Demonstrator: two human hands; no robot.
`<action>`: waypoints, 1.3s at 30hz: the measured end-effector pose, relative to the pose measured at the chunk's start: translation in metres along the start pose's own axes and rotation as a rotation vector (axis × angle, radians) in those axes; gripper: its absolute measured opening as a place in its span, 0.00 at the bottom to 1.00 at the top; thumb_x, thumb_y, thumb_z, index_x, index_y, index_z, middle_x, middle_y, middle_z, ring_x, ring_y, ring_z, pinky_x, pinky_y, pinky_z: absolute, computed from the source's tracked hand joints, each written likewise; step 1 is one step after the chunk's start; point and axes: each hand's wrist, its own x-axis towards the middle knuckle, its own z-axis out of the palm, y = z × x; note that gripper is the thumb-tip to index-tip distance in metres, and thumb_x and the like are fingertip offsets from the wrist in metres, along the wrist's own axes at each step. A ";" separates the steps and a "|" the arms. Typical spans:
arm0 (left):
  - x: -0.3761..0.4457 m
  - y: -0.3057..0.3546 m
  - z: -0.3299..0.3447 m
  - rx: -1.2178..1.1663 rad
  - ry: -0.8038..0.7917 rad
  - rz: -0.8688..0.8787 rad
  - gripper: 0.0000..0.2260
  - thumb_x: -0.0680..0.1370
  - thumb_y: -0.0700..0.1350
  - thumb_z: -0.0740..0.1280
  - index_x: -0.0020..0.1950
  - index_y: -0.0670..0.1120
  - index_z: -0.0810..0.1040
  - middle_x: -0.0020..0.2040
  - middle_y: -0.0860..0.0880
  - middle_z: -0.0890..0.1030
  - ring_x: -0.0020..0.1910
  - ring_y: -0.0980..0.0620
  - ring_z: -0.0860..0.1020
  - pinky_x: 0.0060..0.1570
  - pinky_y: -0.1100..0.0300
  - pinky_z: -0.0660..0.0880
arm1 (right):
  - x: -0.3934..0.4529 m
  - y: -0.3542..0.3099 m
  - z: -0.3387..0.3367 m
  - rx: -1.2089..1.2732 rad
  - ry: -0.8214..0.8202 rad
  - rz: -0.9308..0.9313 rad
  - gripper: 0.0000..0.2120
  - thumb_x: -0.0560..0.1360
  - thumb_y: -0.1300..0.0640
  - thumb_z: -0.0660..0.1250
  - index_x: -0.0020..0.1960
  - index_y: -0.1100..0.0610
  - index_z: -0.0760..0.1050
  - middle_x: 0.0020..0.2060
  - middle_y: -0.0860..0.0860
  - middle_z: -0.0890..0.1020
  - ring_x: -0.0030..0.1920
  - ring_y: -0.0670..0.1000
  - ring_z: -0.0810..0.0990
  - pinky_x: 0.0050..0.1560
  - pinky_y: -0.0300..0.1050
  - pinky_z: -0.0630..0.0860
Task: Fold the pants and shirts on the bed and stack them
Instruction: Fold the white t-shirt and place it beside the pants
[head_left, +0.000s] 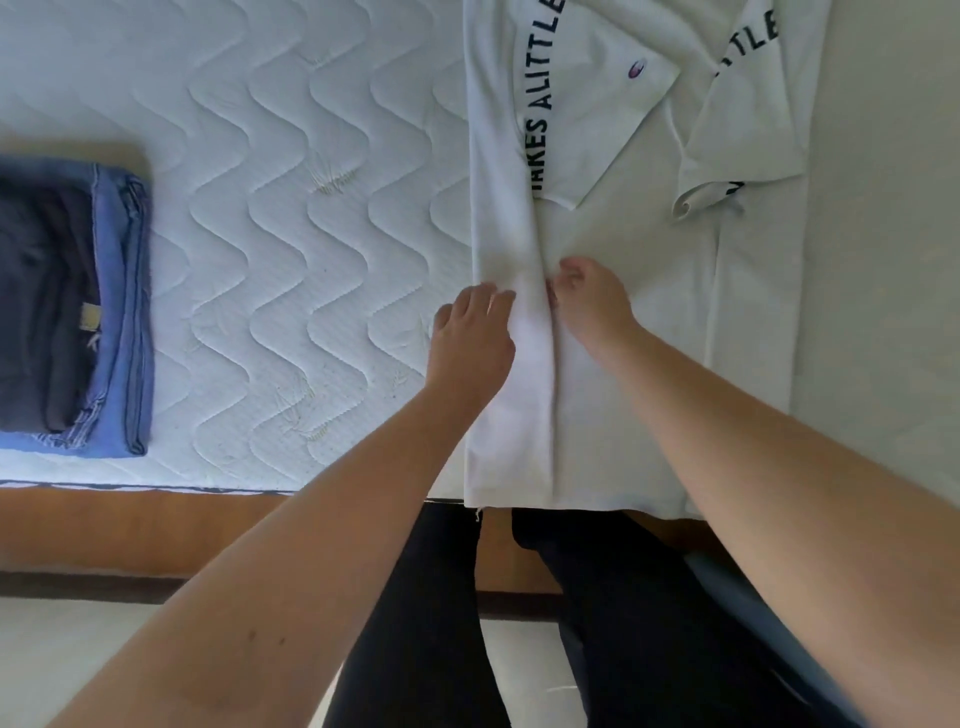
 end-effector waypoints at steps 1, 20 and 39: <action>0.011 -0.003 -0.002 0.016 -0.018 0.039 0.24 0.80 0.44 0.62 0.76 0.46 0.64 0.76 0.46 0.64 0.76 0.46 0.60 0.72 0.51 0.58 | 0.008 -0.009 0.000 0.085 0.006 0.044 0.17 0.81 0.58 0.59 0.69 0.59 0.71 0.63 0.56 0.78 0.62 0.55 0.77 0.66 0.49 0.71; 0.087 -0.060 0.012 0.145 -0.339 0.260 0.49 0.75 0.73 0.51 0.73 0.46 0.23 0.72 0.50 0.21 0.74 0.51 0.25 0.74 0.52 0.29 | 0.076 -0.080 0.010 0.697 0.019 0.361 0.08 0.72 0.63 0.73 0.45 0.58 0.74 0.43 0.58 0.78 0.43 0.54 0.77 0.53 0.52 0.77; 0.109 -0.060 -0.019 -0.033 0.065 0.323 0.21 0.81 0.53 0.60 0.70 0.45 0.74 0.68 0.46 0.75 0.66 0.44 0.75 0.64 0.49 0.68 | 0.108 -0.077 -0.024 0.570 0.586 0.187 0.10 0.78 0.53 0.66 0.56 0.56 0.70 0.46 0.49 0.76 0.41 0.44 0.75 0.45 0.41 0.74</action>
